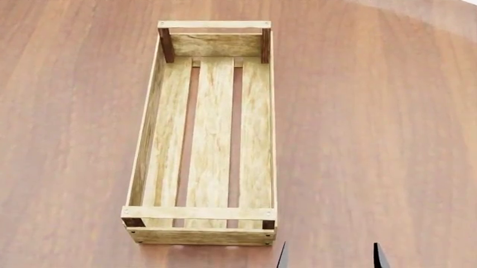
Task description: Stack the right bowl on the left bowl and place them in the tray.
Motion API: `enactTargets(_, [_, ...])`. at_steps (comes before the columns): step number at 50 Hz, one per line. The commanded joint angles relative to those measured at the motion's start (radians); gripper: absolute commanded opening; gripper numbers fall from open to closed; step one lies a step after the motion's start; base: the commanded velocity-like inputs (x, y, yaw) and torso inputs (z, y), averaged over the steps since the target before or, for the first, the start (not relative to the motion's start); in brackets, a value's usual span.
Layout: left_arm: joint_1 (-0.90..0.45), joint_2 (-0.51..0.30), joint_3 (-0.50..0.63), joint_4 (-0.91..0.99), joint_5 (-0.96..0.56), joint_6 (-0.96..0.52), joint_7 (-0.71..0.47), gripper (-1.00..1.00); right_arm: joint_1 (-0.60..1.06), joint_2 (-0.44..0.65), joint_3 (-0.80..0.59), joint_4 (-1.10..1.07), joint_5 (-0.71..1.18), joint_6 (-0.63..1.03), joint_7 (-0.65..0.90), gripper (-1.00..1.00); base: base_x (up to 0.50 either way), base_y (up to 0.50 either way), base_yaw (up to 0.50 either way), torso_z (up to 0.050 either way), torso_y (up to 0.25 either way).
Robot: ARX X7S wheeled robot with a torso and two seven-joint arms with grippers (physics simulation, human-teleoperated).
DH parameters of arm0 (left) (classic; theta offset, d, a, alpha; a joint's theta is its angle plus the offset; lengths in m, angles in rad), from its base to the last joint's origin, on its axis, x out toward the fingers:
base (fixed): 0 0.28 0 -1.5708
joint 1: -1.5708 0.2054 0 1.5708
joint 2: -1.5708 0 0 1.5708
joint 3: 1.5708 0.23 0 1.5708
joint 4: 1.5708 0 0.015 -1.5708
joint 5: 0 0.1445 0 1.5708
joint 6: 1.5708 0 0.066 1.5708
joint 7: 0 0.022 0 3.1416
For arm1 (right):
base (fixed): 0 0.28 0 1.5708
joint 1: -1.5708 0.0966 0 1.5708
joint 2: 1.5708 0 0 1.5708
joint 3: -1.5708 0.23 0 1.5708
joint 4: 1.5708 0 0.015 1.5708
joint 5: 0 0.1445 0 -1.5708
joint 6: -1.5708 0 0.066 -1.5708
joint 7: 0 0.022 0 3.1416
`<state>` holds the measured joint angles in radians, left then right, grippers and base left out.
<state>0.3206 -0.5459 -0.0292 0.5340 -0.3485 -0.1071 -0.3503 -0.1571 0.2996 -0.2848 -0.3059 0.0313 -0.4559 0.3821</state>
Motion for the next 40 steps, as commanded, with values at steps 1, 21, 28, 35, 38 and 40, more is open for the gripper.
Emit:
enactTargets(1, [-0.011, -0.006, -0.096, 0.000, -0.162, -0.081, 0.052, 1.00, -0.004, -0.016, 0.012, -0.011, -0.029, 0.008, -0.017, 1.00, 0.00, 0.00, 0.00, 0.000, 0.000])
enactTargets(21, [-0.087, -0.036, -0.107, -0.074, -0.399, -0.193, 0.122, 1.00, -0.009, -0.011, 0.006, -0.022, -0.037, 0.013, -0.004, 1.00, 0.00, 0.00, 0.00, 0.000, 0.000])
enactTargets(28, [-0.111, -0.043, -0.118, -0.109, -0.505, -0.244, 0.142, 1.00, -0.011, -0.009, 0.006, -0.026, -0.036, 0.014, 0.001, 1.00, 0.00, 0.00, 0.00, 0.000, 0.000])
enactTargets(35, [-0.122, -0.049, -0.139, -0.116, -0.557, -0.272, 0.121, 1.00, -0.011, -0.006, 0.002, -0.027, -0.037, 0.014, 0.003, 1.00, 0.00, 0.00, 0.00, 0.000, 0.000])
enactTargets(38, [-0.133, -0.051, -0.141, -0.124, -0.585, -0.295, 0.107, 1.00, -0.011, -0.006, 0.002, -0.028, -0.037, 0.016, 0.005, 1.00, 0.00, 0.00, 0.00, 0.000, 0.000])
enactTargets(40, [-0.135, -0.051, -0.144, -0.126, -0.605, -0.307, 0.101, 1.00, -0.011, -0.005, 0.002, -0.026, -0.037, 0.015, 0.006, 1.00, 0.00, 0.00, 0.00, 0.000, 0.000])
